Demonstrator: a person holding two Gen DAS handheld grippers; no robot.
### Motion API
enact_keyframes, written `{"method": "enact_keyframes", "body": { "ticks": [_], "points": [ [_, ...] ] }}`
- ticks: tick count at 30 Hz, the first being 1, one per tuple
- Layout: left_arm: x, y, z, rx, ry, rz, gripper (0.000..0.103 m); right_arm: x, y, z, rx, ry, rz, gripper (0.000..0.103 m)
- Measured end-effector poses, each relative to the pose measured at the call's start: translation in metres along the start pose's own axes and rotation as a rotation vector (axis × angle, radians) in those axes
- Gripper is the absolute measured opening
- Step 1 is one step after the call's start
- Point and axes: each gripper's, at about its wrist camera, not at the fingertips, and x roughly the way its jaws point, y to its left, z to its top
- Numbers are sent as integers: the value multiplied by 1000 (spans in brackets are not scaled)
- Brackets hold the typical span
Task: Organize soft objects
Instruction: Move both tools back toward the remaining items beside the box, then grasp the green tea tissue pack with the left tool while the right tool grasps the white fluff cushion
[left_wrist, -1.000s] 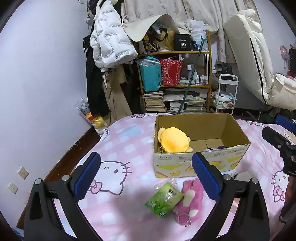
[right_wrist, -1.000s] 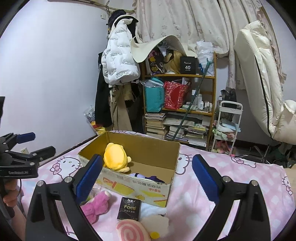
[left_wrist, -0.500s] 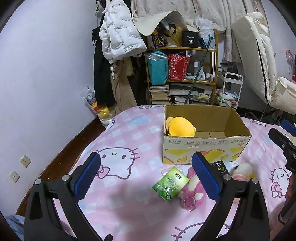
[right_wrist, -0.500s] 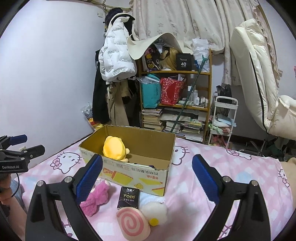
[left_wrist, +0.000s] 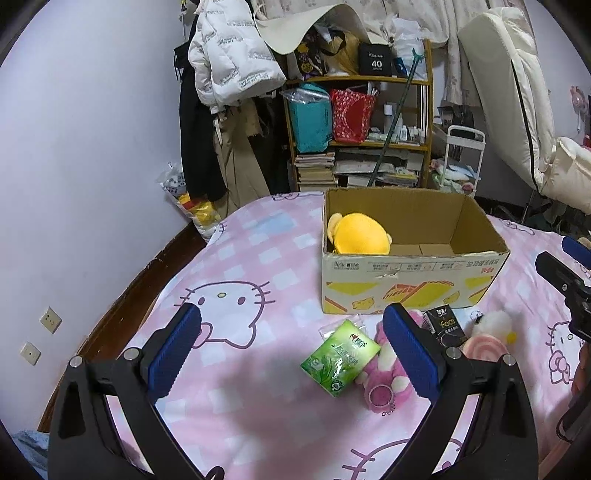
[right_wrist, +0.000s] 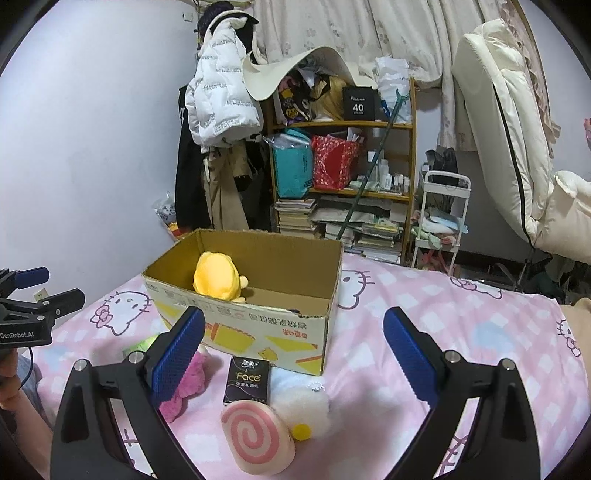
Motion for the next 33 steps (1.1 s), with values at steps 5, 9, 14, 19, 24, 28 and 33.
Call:
{"method": "enact_keyframes", "body": {
  "ticks": [5,9,14,19,24,28,33],
  "points": [
    [16,-1,0,-4,39,-6,98,12,0,-4,-4,30,-4,101],
    [28,-1,-2,-11,74,-25,98,21,-3,-7,-3,57,-8,101],
    [41,-4,-4,2,115,-36,98,35,-7,-11,10,92,-15,101],
    [50,-8,-5,23,149,-59,98,48,-12,-17,28,135,-18,101],
    [68,-15,-8,47,204,-75,98,63,-17,-23,40,182,-23,101],
    [83,-21,-13,69,249,-76,98,75,-21,-30,61,234,-24,101],
    [99,-31,-20,96,310,-84,98,91,-30,-38,93,296,-36,101]
  ]
}}
